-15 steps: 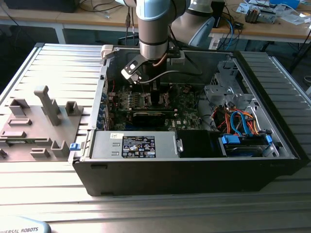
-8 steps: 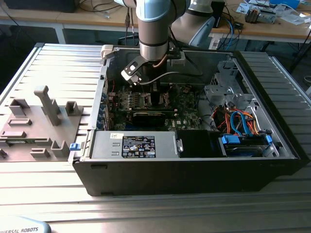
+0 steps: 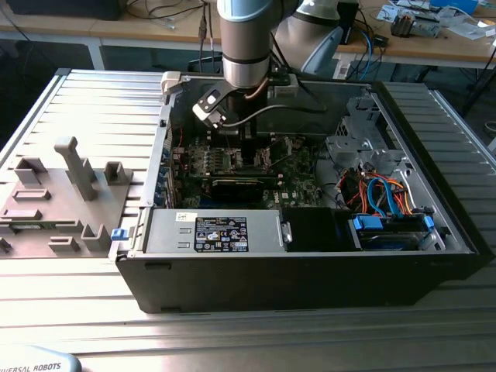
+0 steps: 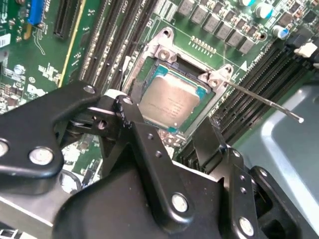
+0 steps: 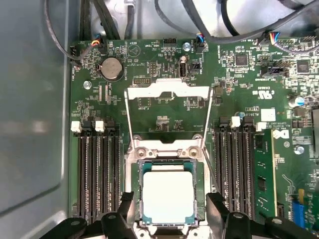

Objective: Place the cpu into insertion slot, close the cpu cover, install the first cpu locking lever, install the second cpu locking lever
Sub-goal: 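Place the cpu into insertion slot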

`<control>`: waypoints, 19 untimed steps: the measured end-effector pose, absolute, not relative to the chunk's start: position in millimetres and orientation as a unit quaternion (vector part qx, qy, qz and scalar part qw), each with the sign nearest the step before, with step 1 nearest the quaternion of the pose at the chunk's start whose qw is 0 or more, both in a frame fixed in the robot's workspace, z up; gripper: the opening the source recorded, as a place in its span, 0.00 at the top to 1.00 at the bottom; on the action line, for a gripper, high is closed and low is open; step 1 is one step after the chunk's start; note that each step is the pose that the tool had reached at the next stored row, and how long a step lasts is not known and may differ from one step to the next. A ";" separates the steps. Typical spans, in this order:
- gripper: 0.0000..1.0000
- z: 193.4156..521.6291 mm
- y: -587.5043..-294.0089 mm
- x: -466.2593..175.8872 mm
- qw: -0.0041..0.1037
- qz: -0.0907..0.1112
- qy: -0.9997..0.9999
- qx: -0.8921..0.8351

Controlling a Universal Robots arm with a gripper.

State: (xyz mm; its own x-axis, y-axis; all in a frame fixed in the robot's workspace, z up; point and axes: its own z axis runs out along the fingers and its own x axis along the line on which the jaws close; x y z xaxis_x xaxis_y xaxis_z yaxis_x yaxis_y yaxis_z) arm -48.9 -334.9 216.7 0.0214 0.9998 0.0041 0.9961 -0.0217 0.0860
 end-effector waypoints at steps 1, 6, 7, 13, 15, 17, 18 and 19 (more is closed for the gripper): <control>0.33 216.7 -334.8 -48.5 0.027 0.033 0.699 0.714; 0.33 216.2 -327.8 -47.5 0.017 0.036 0.704 0.709; 0.40 216.3 -326.7 -47.5 0.017 0.036 0.704 0.709; 0.65 217.0 -327.3 -45.6 0.003 0.019 0.705 0.709; 0.76 216.9 -327.7 -43.2 -0.009 0.005 0.705 0.710; 0.89 217.0 -327.8 -35.2 -0.024 -0.011 0.704 0.710; 0.89 217.0 -328.2 -32.0 -0.028 -0.015 0.704 0.709; 0.89 217.0 -329.3 -27.8 -0.032 -0.019 0.704 0.709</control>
State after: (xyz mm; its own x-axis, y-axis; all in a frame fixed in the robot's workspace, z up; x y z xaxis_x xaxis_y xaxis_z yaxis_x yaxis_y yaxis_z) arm -27.8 -329.3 217.0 0.0076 0.9998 0.0180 0.9974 -0.0063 -0.0724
